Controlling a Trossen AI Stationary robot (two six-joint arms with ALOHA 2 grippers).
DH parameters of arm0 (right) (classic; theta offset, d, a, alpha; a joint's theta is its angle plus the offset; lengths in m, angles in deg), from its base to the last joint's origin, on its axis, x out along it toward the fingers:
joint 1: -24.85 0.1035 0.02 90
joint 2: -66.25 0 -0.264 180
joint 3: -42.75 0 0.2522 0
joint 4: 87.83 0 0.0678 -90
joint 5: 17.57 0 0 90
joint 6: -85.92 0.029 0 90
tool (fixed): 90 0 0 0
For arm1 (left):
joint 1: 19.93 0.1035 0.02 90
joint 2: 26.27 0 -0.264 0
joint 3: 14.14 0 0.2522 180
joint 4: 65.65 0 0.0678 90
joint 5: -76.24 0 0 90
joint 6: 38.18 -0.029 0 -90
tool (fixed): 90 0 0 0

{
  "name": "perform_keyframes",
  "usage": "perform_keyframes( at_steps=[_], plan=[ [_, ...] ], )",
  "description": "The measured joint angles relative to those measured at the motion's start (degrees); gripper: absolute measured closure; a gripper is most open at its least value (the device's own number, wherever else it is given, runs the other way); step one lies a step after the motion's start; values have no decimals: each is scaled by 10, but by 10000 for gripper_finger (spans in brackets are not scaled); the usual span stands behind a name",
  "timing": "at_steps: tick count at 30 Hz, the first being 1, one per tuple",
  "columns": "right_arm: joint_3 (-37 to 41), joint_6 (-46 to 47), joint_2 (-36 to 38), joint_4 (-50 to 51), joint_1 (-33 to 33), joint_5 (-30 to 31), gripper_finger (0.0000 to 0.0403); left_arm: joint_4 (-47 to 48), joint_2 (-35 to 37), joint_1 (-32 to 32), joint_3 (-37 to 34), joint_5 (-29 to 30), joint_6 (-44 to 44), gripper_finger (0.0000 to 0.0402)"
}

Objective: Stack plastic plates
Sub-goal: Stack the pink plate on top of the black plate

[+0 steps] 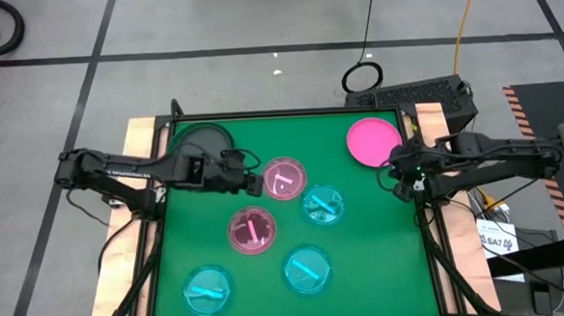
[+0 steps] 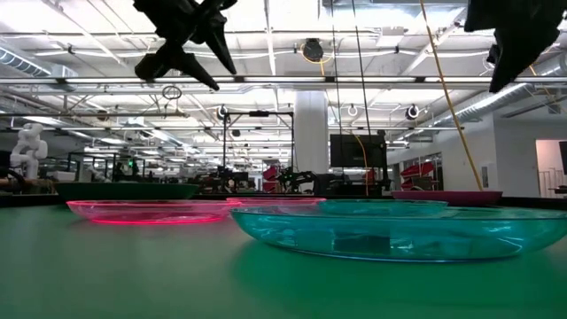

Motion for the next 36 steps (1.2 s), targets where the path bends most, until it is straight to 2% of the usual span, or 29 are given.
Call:
perform_keyframes(
  at_steps=[12,15,20,25,29,36],
  plan=[
    [42,89,-5,-41,0,1,371,-55,-22,-34,1,0,-11,234],
    [42,114,-5,-68,0,2,347,-72,-23,-34,0,0,-28,234],
    [42,149,-15,-78,-12,31,281,-90,-23,-35,0,0,-59,234],
    [42,126,-43,-87,-25,32,227,-83,-23,-35,0,0,-90,234],
    [42,108,-75,-100,-26,31,211,-83,-23,-35,0,0,-107,234],
    [42,91,-121,-98,-33,30,210,-80,-25,-35,0,0,-124,234]
  ],
)
